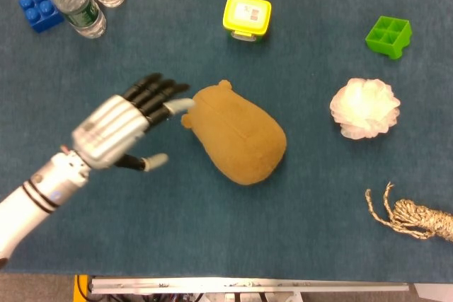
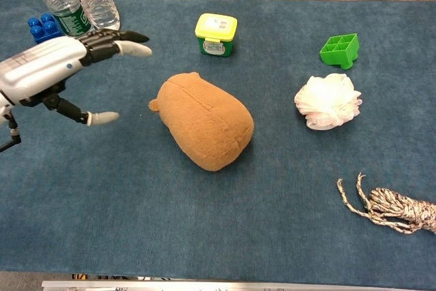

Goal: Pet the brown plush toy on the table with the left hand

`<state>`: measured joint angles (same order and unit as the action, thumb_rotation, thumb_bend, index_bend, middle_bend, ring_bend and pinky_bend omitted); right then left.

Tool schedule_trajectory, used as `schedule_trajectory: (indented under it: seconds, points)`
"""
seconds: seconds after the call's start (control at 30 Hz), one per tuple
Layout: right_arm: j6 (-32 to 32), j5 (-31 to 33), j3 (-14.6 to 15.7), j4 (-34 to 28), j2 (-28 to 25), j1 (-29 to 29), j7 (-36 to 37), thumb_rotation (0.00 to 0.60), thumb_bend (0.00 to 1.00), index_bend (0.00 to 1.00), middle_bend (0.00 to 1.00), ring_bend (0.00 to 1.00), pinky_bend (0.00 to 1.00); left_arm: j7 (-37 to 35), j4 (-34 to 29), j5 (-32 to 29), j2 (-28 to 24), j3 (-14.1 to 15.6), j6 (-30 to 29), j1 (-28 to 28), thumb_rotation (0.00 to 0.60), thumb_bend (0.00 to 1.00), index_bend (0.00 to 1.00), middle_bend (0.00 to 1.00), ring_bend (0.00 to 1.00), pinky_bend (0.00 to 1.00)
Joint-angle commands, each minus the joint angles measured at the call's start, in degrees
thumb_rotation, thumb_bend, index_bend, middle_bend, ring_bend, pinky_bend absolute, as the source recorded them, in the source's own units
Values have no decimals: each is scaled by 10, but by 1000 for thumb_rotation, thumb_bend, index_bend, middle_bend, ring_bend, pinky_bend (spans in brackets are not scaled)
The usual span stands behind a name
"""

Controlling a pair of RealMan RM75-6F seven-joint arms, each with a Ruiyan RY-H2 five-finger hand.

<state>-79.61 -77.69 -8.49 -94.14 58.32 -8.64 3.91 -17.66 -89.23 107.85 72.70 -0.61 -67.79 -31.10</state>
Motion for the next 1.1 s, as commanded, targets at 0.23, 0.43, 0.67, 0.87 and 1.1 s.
schedule_trajectory:
  seconds: [0.23, 0.43, 0.67, 0.87, 1.1]
  points:
    - [2, 6, 0, 3, -1, 3, 1, 600, 73, 278, 354, 243, 260, -8, 34, 43, 51, 22, 21, -58, 589, 208, 124, 74, 54, 0]
    - [7, 9, 0, 6, 0, 2, 4, 600, 73, 278, 354, 243, 260, 14, 66, 67, 98, 28, 5, -79, 352, 148, 122, 41, 29, 0]
    - [13, 11, 0, 11, 0, 1, 8, 600, 73, 278, 354, 243, 260, 35, 109, 86, 148, 40, -4, -101, 205, 129, 110, 0, 0, 0]
    - [14, 12, 1, 14, 0, 2, 11, 600, 73, 278, 354, 243, 260, 72, 141, 82, 184, 43, 0, -111, 139, 117, 89, 0, 0, 0]
    - [17, 15, 1, 16, 0, 3, 13, 600, 73, 278, 354, 243, 260, 129, 181, 76, 219, 41, -7, -116, 117, 114, 67, 0, 0, 0]
